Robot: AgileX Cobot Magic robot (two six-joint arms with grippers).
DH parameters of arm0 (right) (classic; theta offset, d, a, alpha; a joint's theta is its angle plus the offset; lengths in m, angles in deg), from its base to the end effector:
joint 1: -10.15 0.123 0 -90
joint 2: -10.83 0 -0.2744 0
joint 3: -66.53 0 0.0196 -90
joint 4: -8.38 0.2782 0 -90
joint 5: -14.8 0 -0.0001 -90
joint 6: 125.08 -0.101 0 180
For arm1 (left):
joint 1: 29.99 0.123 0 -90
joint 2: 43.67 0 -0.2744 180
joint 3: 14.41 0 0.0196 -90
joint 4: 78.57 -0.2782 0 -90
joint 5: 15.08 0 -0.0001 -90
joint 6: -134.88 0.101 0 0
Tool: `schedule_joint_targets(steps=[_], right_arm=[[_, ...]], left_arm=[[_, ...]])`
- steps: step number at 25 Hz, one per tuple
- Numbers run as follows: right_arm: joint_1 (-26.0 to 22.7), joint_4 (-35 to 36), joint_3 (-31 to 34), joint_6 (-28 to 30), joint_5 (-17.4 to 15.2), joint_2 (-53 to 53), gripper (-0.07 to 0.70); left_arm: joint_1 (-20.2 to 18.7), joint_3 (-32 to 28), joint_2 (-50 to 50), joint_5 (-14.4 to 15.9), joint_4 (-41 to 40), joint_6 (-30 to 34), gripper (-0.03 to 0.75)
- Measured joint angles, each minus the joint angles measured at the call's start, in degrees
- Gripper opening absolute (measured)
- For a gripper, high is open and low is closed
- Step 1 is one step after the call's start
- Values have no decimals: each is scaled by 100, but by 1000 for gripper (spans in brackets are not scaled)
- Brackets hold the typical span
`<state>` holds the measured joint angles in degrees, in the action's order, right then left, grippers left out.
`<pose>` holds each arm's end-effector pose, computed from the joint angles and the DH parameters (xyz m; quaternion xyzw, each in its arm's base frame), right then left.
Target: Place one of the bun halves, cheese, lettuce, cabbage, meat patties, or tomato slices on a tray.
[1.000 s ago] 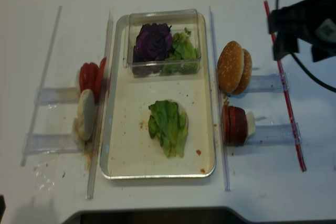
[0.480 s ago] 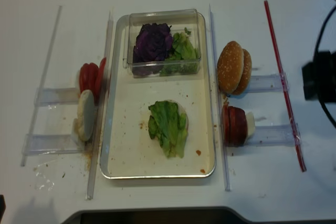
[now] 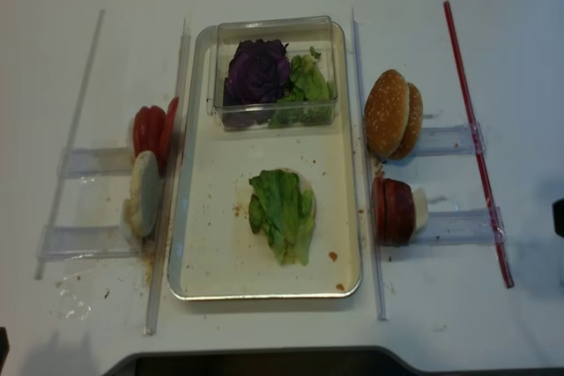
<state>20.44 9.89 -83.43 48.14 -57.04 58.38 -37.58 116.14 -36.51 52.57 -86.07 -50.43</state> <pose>0.1310 0.0263 0.3174 -0.0289 0.9641 0.0521 0.2587 0.0335 0.0078 0.2704 0.0113 0.8821 0.0123 0.4708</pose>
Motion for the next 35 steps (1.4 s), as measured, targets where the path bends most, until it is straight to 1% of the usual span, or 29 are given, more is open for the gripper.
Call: schedule_joint_targets(steps=[6, 13, 16, 20, 24, 27, 31, 35], right_arm=[[0, -63, 530, 222, -39, -1034, 538], [0, -114, 1181, 678, -84, -2252, 499], [0, -192, 1397, 732, -94, -2708, 477], [0, -205, 1650, 775, -106, -3257, 467], [0, -205, 1798, 850, 160, -3688, 467], [0, -205, 1907, 880, 529, -3909, 467], [0, -214, 2001, 903, 606, -4035, 466], [0, -214, 2008, 956, 606, -4035, 442]], left_arm=[[0, 0, 0, 0, 0, 0, 286], [0, 0, 0, 0, 0, 0, 286], [0, 0, 0, 0, 0, 0, 286], [0, 0, 0, 0, 0, 0, 286], [0, 0, 0, 0, 0, 0, 286], [0, 0, 0, 0, 0, 0, 286], [0, 0, 0, 0, 0, 0, 286], [0, 0, 0, 0, 0, 0, 286]])
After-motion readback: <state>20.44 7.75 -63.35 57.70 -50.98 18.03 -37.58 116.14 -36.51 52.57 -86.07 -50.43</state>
